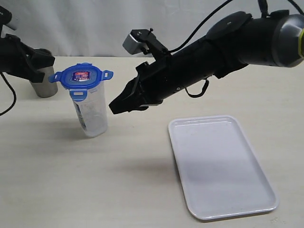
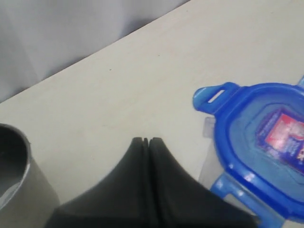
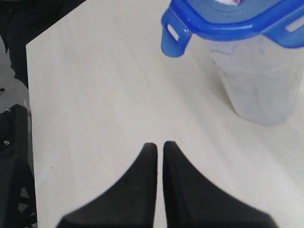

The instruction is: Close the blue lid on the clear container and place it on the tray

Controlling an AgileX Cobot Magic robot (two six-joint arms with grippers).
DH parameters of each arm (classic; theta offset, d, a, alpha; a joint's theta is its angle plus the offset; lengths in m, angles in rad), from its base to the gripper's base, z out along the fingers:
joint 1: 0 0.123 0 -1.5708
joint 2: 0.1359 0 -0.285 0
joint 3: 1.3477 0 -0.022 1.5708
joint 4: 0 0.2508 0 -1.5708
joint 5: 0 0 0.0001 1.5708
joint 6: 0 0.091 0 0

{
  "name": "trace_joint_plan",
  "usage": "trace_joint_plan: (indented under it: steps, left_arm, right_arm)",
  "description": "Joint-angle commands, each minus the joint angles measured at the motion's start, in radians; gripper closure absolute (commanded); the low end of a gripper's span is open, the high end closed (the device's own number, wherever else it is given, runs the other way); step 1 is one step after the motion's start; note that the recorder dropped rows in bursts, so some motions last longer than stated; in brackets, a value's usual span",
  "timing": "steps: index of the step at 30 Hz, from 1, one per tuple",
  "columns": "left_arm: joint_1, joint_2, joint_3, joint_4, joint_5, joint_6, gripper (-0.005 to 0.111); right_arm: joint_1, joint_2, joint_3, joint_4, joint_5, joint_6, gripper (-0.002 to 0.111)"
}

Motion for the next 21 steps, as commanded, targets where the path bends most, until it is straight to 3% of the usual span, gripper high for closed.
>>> trace_joint_plan:
  steps: [1, 15, 21]
  left_arm:
    - [-0.007, 0.003, -0.006, 0.044, -0.049, -0.087, 0.107]
    - [-0.007, 0.003, 0.006, 0.044, -0.188, -0.182, 0.107]
    - [-0.005, -0.073, 0.006, 0.044, -0.044, -0.182, 0.107]
  right_arm:
    - [0.001, 0.022, 0.003, 0.004, -0.038, -0.008, 0.104]
    - [0.001, 0.022, 0.003, 0.007, -0.087, -0.006, 0.104]
    - [0.001, 0.022, 0.003, 0.007, -0.109, -0.006, 0.104]
